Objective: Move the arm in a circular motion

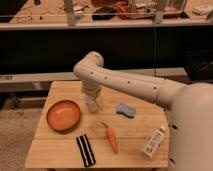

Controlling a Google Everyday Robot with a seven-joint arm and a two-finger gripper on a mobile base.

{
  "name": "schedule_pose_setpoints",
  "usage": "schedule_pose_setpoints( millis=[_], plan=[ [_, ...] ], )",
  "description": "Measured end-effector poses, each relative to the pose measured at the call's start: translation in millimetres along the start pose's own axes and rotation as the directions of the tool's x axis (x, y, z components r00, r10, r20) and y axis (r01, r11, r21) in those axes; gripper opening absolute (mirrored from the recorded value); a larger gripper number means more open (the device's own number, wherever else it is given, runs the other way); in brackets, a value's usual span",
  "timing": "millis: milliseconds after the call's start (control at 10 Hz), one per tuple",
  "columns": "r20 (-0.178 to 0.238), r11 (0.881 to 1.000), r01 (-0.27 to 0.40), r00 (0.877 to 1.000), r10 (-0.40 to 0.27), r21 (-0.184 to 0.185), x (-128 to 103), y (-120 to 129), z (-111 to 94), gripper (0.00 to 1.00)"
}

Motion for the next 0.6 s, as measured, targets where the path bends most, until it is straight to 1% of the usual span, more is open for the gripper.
schedule_pose_setpoints(
  millis=[200, 300, 500, 600],
  plan=[
    [0.000, 1.000, -0.022, 1.000, 0.022, -0.008, 23, -20, 9, 0.80],
    [-0.001, 0.999, -0.047, 0.999, 0.047, -0.012, 37, -21, 12, 0.80],
    [-0.004, 0.995, -0.093, 0.996, 0.093, -0.021, 59, -7, 16, 0.80],
    [-0.003, 0.991, -0.130, 0.992, 0.130, -0.029, 77, 11, 17, 0.80]
  ],
)
